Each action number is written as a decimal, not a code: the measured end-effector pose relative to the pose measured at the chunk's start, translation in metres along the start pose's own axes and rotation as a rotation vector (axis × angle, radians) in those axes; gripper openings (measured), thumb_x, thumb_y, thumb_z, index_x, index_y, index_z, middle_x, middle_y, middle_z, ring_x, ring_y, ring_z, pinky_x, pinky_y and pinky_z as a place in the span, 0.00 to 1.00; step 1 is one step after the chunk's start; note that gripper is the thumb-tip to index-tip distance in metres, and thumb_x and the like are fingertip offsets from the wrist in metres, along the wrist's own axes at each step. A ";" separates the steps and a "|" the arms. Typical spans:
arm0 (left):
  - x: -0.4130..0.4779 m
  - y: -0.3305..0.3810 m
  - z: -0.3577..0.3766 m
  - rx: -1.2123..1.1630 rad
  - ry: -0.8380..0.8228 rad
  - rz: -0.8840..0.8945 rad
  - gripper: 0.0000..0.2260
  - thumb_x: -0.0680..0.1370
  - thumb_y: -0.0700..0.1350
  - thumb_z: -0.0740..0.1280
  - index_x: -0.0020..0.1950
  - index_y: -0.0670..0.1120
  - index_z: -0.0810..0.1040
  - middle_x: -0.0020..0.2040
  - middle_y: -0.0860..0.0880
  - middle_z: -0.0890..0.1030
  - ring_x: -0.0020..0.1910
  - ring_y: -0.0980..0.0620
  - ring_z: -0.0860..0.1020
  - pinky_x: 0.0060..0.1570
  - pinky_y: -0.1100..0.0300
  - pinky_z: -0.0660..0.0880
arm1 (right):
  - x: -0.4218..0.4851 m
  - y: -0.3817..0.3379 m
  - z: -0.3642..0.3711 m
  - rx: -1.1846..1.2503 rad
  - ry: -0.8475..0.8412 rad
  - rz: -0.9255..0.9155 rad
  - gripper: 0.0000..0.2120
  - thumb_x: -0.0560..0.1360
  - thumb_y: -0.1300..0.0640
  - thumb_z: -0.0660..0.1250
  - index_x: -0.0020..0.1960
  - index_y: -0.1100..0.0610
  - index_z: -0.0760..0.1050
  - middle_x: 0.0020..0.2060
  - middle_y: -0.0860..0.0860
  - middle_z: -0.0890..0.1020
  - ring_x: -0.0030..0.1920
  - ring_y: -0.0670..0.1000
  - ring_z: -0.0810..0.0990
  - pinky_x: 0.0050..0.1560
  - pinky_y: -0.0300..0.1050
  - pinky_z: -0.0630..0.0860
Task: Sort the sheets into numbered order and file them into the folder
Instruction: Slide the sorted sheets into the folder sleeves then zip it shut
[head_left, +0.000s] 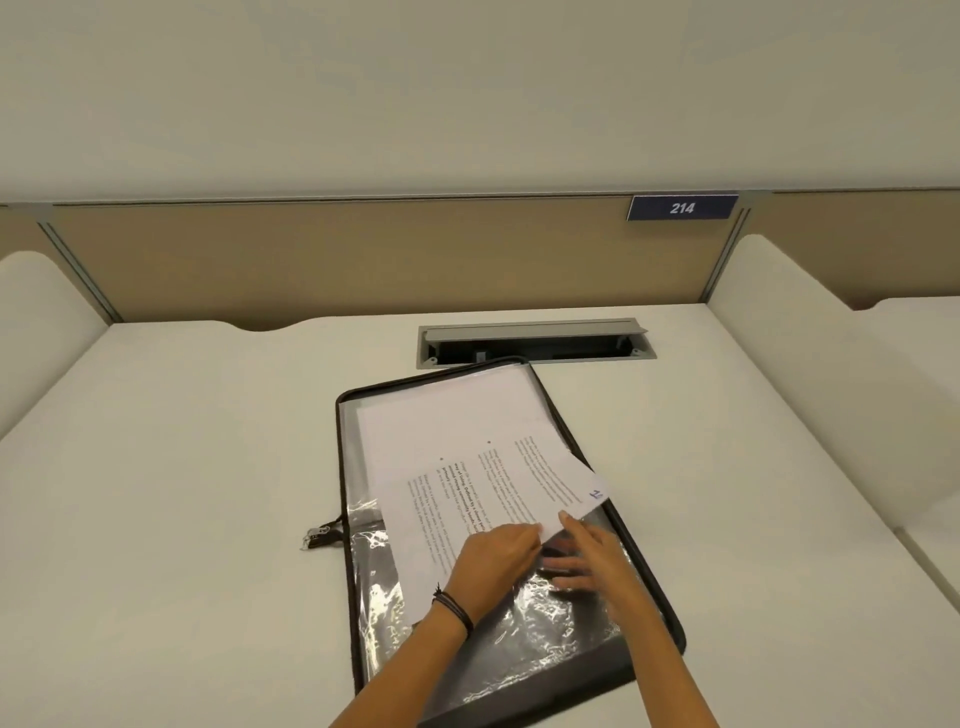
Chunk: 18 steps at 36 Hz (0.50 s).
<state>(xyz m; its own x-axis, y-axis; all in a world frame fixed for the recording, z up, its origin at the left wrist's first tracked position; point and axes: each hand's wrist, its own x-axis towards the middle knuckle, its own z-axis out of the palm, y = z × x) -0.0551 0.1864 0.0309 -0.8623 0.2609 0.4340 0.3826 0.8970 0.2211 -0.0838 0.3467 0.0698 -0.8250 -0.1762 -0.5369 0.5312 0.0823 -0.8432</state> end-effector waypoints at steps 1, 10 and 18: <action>0.001 0.003 0.002 -0.003 -0.007 0.011 0.13 0.79 0.51 0.55 0.46 0.49 0.78 0.37 0.54 0.81 0.30 0.58 0.78 0.26 0.65 0.76 | 0.001 0.001 -0.003 0.007 0.002 0.005 0.14 0.78 0.50 0.65 0.62 0.54 0.71 0.47 0.55 0.85 0.43 0.56 0.85 0.42 0.51 0.82; 0.011 0.015 0.011 -0.061 0.005 0.007 0.21 0.82 0.56 0.50 0.46 0.53 0.81 0.52 0.56 0.83 0.46 0.58 0.82 0.36 0.67 0.78 | 0.010 0.003 -0.040 0.045 0.254 0.006 0.08 0.79 0.66 0.59 0.57 0.62 0.71 0.43 0.58 0.81 0.41 0.57 0.83 0.32 0.42 0.81; 0.019 0.014 0.018 -0.160 0.089 -0.192 0.15 0.81 0.52 0.56 0.53 0.49 0.81 0.60 0.48 0.80 0.57 0.51 0.78 0.55 0.59 0.76 | 0.015 0.010 -0.095 0.222 0.593 -0.102 0.07 0.77 0.65 0.59 0.49 0.61 0.75 0.44 0.58 0.80 0.41 0.56 0.80 0.33 0.45 0.80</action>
<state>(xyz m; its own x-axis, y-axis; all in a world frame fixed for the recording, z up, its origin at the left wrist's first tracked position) -0.0724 0.2106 0.0261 -0.8943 0.0525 0.4443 0.2684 0.8576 0.4388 -0.1087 0.4382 0.0507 -0.8061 0.4054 -0.4312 0.4196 -0.1223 -0.8994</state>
